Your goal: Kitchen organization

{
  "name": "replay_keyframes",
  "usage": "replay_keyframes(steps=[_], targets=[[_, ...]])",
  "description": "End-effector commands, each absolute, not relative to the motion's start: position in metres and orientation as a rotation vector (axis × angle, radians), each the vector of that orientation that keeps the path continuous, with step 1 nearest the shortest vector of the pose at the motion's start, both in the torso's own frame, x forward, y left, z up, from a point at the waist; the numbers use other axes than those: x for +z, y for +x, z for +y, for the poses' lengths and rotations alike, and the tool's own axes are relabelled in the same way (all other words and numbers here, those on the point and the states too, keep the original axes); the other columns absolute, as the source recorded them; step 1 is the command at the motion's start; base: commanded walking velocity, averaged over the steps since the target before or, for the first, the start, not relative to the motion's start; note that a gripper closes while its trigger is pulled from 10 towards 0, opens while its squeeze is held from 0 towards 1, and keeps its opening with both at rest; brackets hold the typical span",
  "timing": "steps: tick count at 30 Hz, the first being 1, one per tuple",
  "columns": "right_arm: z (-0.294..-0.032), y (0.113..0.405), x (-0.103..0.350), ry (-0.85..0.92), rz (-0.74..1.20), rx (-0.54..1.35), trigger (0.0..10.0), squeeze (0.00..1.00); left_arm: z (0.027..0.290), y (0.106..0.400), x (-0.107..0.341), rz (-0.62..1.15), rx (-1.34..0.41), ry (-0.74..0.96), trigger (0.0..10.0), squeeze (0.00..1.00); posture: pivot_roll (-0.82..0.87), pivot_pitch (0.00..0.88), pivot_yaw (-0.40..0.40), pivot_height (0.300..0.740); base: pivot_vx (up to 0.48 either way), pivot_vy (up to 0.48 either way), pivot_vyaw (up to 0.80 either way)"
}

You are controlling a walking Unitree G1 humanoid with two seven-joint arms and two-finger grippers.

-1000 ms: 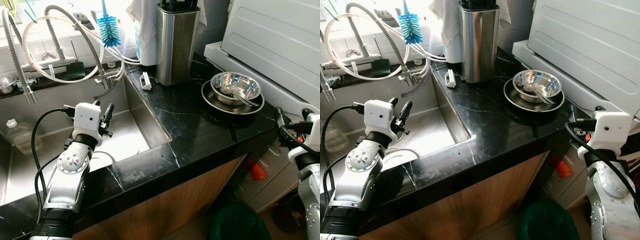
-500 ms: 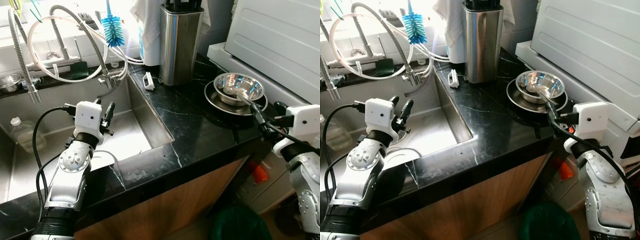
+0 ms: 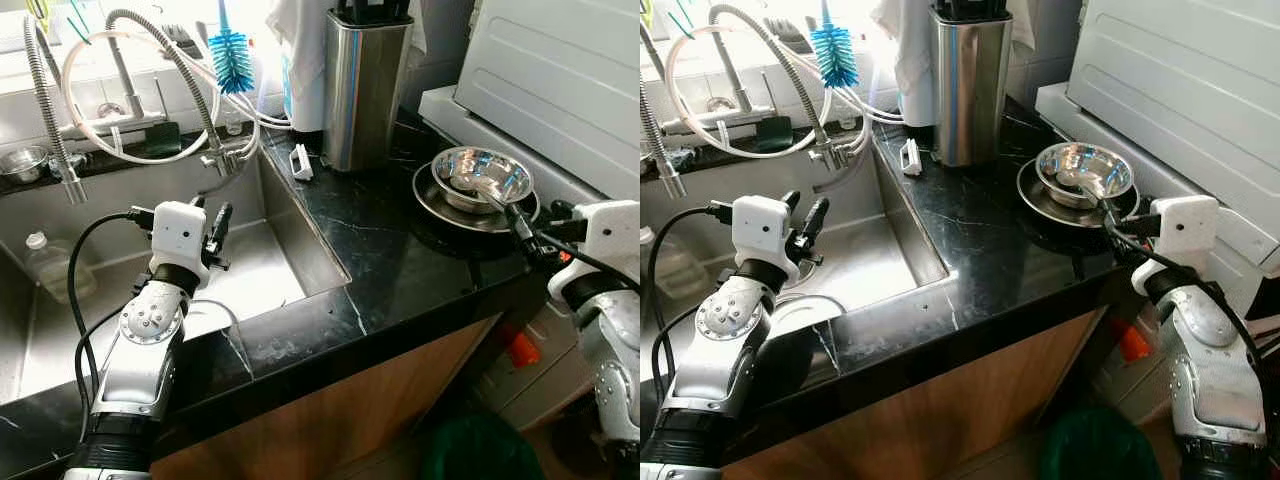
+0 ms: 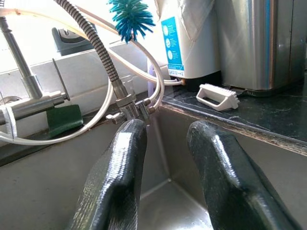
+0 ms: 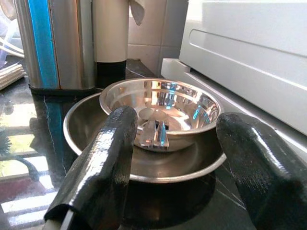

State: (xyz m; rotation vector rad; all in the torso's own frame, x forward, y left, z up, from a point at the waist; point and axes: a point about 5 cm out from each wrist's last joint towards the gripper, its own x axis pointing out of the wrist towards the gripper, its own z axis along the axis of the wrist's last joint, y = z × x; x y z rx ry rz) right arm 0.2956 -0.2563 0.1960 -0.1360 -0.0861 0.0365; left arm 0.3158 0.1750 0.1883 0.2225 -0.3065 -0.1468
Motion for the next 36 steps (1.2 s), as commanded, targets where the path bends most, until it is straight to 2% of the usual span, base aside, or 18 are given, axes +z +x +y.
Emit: replay_keyframes(steps=[1, 3, 4, 5, 6, 7, 8, 11, 12, 14, 15, 30, 31, 32, 33, 34, 36], targets=[[-0.260, 0.298, 0.202, -0.155, -0.099, 0.025, 10.0, 0.00, 0.172, 0.316, 0.192, -0.317, -0.153, 0.235, 10.0, 0.00, 0.00, 0.000, 0.017, 0.740, 0.000, 0.000, 0.00], [-0.260, 0.299, 0.202, -0.155, -0.101, 0.026, 10.0, 0.00, 0.172, 0.316, 0.192, -0.317, -0.152, 0.235, 10.0, 0.00, 0.00, 0.000, 0.014, 0.740, 0.000, 0.000, 0.00], [-0.259, 0.300, 0.202, -0.155, -0.102, 0.030, 8.2, 0.00, 0.172, 0.315, 0.191, -0.317, -0.151, 0.234, 10.0, 0.00, 0.01, 0.000, 0.011, 0.740, 0.000, 0.000, 0.00], [-0.259, 0.300, 0.202, -0.155, -0.102, 0.030, 8.2, 0.00, 0.172, 0.315, 0.191, -0.317, -0.151, 0.234, 10.0, 0.00, 0.01, 0.000, 0.011, 0.740, 0.000, 0.000, 0.00], [-0.259, 0.301, 0.202, -0.155, -0.103, 0.033, 6.9, 0.00, 0.172, 0.315, 0.191, -0.318, -0.149, 0.234, 10.0, 0.00, 0.01, 0.000, 0.010, 0.740, 0.000, 0.000, 0.00], [-0.259, 0.301, 0.202, -0.155, -0.103, 0.033, 4.1, 0.00, 0.173, 0.315, 0.191, -0.318, -0.148, 0.234, 10.0, 0.00, 0.01, 0.000, 0.010, 0.740, 0.000, 0.000, 0.00], [-0.259, 0.301, 0.202, -0.154, -0.103, 0.032, 3.0, 0.00, 0.173, 0.315, 0.191, -0.318, -0.147, 0.233, 10.0, 0.00, 0.01, 0.000, 0.010, 0.740, 0.000, 0.000, 0.00], [-0.258, 0.302, 0.200, -0.147, -0.098, 0.027, 3.6, 0.00, 0.173, 0.314, 0.192, -0.320, -0.146, 0.233, 10.0, 0.00, 0.01, 0.000, 0.007, 0.740, 0.000, 0.000, 0.00], [-0.257, 0.302, 0.199, -0.147, -0.094, 0.032, 4.5, 0.00, 0.174, 0.314, 0.192, -0.319, -0.145, 0.234, 10.0, 0.00, 0.01, 0.000, 0.007, 0.740, 0.000, 0.000, 0.00], [-0.257, 0.302, 0.199, -0.146, -0.092, 0.033, 4.5, 0.00, 0.174, 0.314, 0.191, -0.319, -0.145, 0.235, 10.0, 0.00, 0.01, 0.000, 0.007, 0.740, 0.000, 0.000, 0.00], [-0.256, 0.302, 0.198, -0.146, -0.088, 0.033, 10.0, 0.00, 0.174, 0.314, 0.192, -0.319, -0.144, 0.235, 10.0, 0.00, 0.01, 0.000, 0.007, 0.740, 0.000, 0.000, 0.00], [-0.251, 0.305, 0.194, -0.147, -0.062, 0.059, 10.0, 0.00, 0.177, 0.315, 0.192, -0.308, -0.124, 0.211, 10.0, 0.00, 0.02, 0.000, 0.010, 0.740, 0.000, 0.000, 0.00], [-0.251, 0.305, 0.194, -0.145, -0.061, 0.060, 9.2, 0.00, 0.177, 0.315, 0.192, -0.310, -0.126, 0.216, 10.0, 0.00, 0.02, 0.000, 0.010, 0.740, 0.000, 0.000, 0.00], [-0.251, 0.305, 0.194, -0.144, -0.061, 0.061, 4.7, 0.00, 0.177, 0.315, 0.192, -0.309, -0.126, 0.217, 10.0, 0.00, 0.02, 0.000, 0.010, 0.740, 0.000, 0.000, 0.00], [-0.251, 0.305, 0.194, -0.144, -0.061, 0.063, 3.5, 0.00, 0.177, 0.315, 0.192, -0.308, -0.127, 0.216, 10.0, 0.00, 0.02, 0.000, 0.010, 0.740, 0.000, 0.000, 0.00], [-0.249, 0.306, 0.195, -0.143, -0.062, 0.074, 0.0, 0.00, 0.177, 0.315, 0.192, -0.307, -0.127, 0.215, 10.0, 0.00, 0.02, 0.000, 0.010, 0.740, 0.000, 0.000, 0.00], [-0.248, 0.306, 0.195, -0.143, -0.064, 0.078, 0.0, 0.00, 0.177, 0.315, 0.192, -0.307, -0.127, 0.215, 10.0, 0.00, 0.02, 0.000, 0.010, 0.740, 0.000, 0.000, 0.00]])
